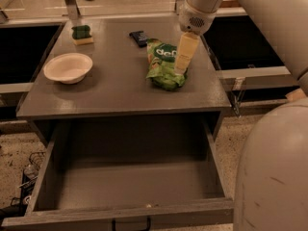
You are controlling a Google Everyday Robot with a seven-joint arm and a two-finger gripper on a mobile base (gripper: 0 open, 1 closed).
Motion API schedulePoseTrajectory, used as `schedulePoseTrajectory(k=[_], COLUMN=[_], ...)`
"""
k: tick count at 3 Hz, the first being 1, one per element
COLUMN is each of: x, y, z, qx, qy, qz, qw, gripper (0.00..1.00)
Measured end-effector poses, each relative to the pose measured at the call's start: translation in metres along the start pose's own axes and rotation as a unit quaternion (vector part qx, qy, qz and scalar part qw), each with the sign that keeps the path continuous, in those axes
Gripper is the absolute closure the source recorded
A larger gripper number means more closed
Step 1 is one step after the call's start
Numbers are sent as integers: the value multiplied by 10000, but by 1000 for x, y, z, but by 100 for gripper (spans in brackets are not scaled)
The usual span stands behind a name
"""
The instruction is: Place green rice chip bag into top drawer
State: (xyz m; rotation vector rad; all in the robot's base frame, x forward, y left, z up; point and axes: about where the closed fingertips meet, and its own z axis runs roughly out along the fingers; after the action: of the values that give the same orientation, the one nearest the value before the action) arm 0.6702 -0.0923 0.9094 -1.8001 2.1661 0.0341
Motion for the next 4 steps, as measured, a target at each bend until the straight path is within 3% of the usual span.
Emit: schedulePoseTrajectory(k=[1,2,4], x=[-11,-43,-37], y=[-14,-30,-25], z=[1,24,31], qx=[64,-76,-149], qy=[-104,-236,-271], qz=[4,-60,-54], qw=[9999,9997,9995], gripper=[0,0,0])
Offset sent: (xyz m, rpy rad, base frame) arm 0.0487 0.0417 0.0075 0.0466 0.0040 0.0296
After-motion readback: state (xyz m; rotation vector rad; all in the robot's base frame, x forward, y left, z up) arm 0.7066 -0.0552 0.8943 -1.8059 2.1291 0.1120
